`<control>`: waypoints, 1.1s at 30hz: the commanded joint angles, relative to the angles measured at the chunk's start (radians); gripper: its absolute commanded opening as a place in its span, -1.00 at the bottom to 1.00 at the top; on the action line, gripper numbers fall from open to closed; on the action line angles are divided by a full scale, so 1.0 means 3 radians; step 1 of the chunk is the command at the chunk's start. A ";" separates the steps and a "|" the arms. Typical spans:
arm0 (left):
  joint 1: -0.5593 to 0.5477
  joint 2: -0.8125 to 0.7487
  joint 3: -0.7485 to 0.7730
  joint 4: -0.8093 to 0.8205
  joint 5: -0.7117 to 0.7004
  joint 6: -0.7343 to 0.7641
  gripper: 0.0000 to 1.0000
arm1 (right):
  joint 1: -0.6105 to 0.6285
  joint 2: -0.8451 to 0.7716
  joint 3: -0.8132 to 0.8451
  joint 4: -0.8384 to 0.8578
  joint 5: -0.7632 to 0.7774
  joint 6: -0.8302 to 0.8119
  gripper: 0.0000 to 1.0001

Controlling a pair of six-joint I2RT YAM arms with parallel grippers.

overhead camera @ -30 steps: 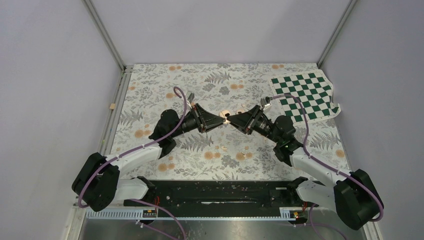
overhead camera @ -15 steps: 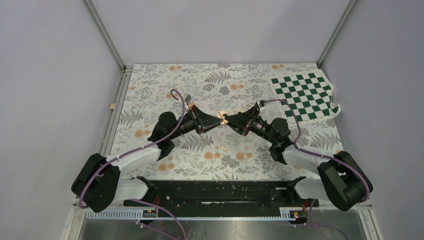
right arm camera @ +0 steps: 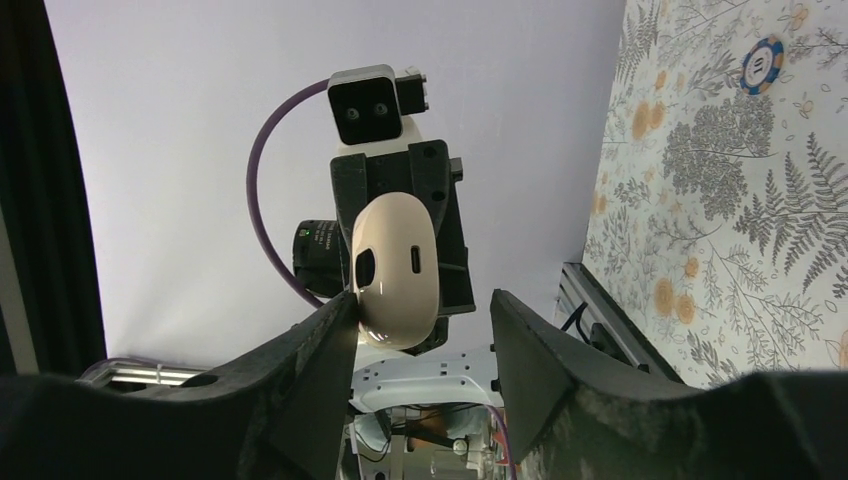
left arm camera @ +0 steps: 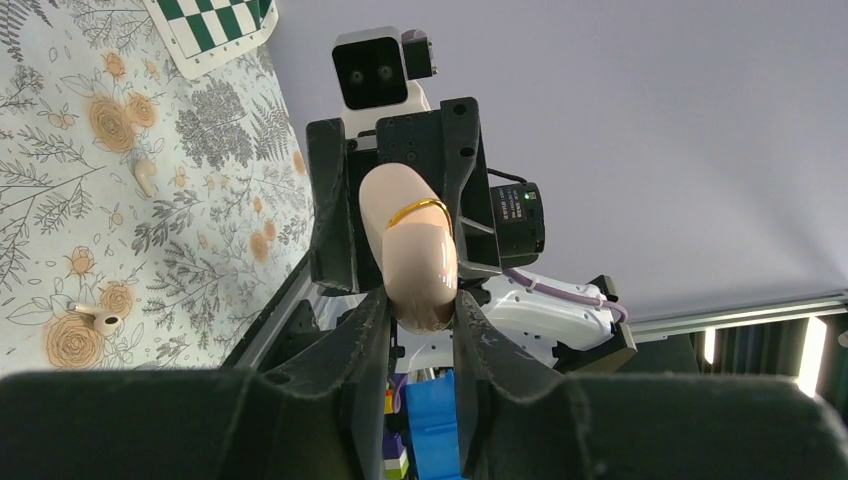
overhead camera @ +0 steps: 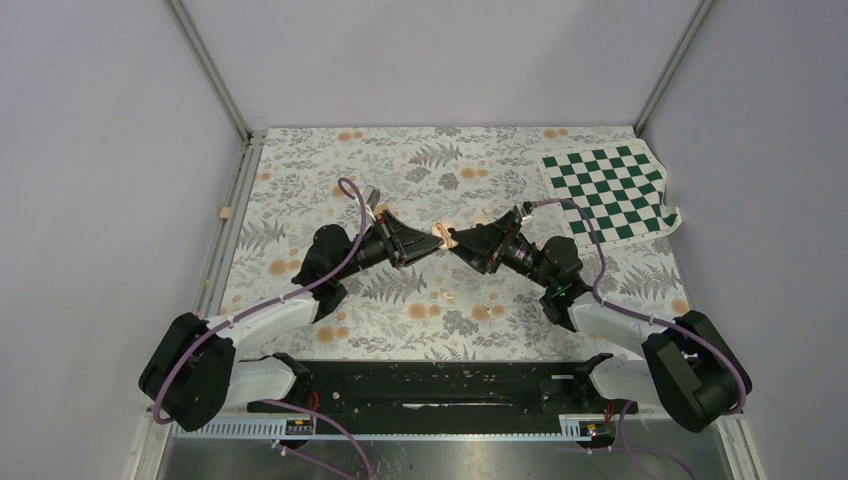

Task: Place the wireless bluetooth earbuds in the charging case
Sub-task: Open the charging case.

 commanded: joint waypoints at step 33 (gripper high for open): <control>0.0175 -0.0417 0.0330 -0.1227 0.0672 0.1002 -1.00 | 0.0007 -0.1404 0.0470 -0.3064 0.0700 -0.1737 0.60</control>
